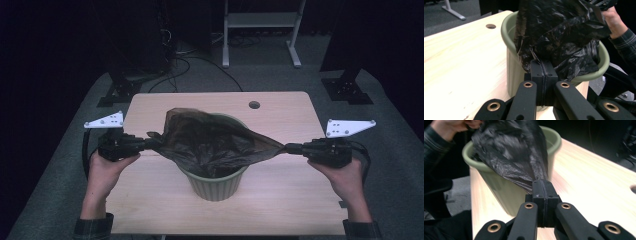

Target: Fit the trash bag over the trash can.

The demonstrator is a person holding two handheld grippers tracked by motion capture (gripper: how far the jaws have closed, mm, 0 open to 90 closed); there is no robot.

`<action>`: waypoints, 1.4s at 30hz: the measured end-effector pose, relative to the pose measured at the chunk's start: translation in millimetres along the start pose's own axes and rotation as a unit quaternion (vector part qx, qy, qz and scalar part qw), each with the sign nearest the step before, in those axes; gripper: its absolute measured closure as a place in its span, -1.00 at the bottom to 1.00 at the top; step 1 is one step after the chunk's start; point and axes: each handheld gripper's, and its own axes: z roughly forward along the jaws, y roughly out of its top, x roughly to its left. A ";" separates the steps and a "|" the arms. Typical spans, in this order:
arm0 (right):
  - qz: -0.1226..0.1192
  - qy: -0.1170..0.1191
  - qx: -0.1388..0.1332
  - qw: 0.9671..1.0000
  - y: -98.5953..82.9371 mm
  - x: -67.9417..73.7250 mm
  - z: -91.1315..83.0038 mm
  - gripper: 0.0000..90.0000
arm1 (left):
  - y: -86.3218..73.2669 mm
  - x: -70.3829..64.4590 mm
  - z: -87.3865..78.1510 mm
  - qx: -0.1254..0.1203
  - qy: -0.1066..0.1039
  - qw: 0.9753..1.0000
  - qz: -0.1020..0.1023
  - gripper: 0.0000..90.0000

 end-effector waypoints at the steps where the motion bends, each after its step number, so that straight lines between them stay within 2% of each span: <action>1: 0.002 -0.006 0.005 1.000 -4.1 -2.2 -2.0 1.00 | -1.6 0.6 0.0 -0.001 0.001 1.000 -0.003 1.00; 6: 0.017 -0.027 0.012 0.999 -18.2 -10.6 -11.1 1.00 | -10.2 6.0 -1.3 0.000 0.009 1.000 -0.013 1.00; 11: 0.027 -0.054 0.031 0.998 -30.3 -18.4 -17.3 1.00 | -16.6 8.7 -1.9 -0.003 0.011 1.000 -0.019 1.00; 13: 0.032 -0.049 0.030 0.998 -32.9 -19.7 -18.3 0.94 | -17.2 7.9 -0.4 -0.002 0.009 1.000 -0.018 1.00; 16: 0.031 -0.040 0.011 0.999 -27.1 -16.8 -21.0 0.65 | -16.1 6.3 0.6 -0.001 0.006 1.000 -0.013 1.00; 18: 0.023 -0.034 -0.006 0.999 -18.1 -13.0 -23.5 0.56 | -15.3 5.3 0.7 -0.001 0.005 1.000 -0.012 1.00; 20: 0.011 -0.030 -0.022 0.999 -7.0 -9.2 -23.5 0.39 | -14.9 5.1 0.7 0.000 0.005 1.000 -0.011 1.00; 22: 0.001 -0.021 -0.031 0.999 4.2 -6.1 -20.5 0.33 | -15.0 5.3 0.5 -0.002 0.005 1.000 -0.011 0.96; 26: -0.012 -0.013 -0.038 0.999 20.8 -2.6 -8.9 0.24 | -14.6 3.8 -4.8 -0.016 0.012 1.000 -0.008 0.58; 28: -0.016 -0.007 -0.040 0.999 25.8 -2.6 -2.9 0.24 | -13.0 1.1 -9.7 -0.021 0.014 1.000 -0.003 0.45; 32: -0.021 -0.004 -0.041 0.999 32.6 -2.4 6.4 0.22 | -7.0 -5.0 -22.2 -0.030 0.016 0.999 0.009 0.06; 36: -0.026 -0.002 -0.037 0.999 35.7 -1.8 14.4 0.22 | -0.6 -13.7 -34.7 -0.042 0.032 0.998 0.033 -0.33; 39: -0.029 0.001 -0.038 0.999 37.7 -1.6 19.9 0.21 | 2.9 -19.0 -42.5 -0.045 0.036 0.997 0.041 -0.50; 42: -0.030 0.003 -0.036 0.999 40.1 -1.9 25.9 0.21 | 6.1 -22.0 -48.8 -0.055 0.036 0.997 0.043 -0.55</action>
